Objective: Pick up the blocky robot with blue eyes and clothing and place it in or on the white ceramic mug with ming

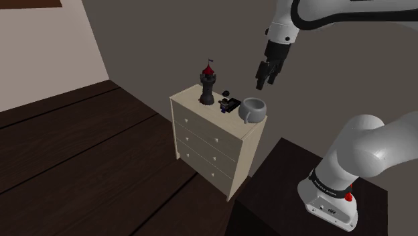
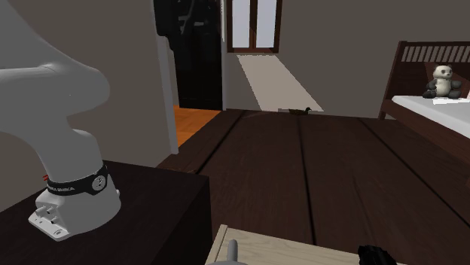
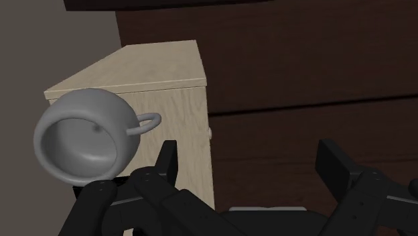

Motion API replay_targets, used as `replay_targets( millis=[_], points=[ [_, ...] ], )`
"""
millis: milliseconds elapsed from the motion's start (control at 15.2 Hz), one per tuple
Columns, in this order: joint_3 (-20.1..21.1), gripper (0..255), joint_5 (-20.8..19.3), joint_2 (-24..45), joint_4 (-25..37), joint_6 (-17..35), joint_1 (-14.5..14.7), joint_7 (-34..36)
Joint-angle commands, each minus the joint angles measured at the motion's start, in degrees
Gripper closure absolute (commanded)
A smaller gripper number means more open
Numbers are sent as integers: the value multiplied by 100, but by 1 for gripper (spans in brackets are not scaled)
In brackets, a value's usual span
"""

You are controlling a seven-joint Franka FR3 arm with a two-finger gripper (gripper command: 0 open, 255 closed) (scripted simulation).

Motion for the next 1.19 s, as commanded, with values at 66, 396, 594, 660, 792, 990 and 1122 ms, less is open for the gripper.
replay_targets(
  millis=[66, 396, 594, 660, 792, 990, 1122],
  points=[
    [-133, 0, -105, 416, -134, 606, -53, -220],
    [-337, 0, -215, 1237, -171, 1544, -117, -547],
    [-460, 0, -243, 1796, -91, 2073, -143, -743],
    [-499, 0, -244, 1991, -47, 2242, -151, -810],
    [-577, 0, -233, 2391, 65, 2564, -164, -948],
    [-681, 0, -178, 3013, 294, 3006, -186, -1165],
    [-741, 0, -115, 3438, 488, 3269, -202, -1317]
  ],
)
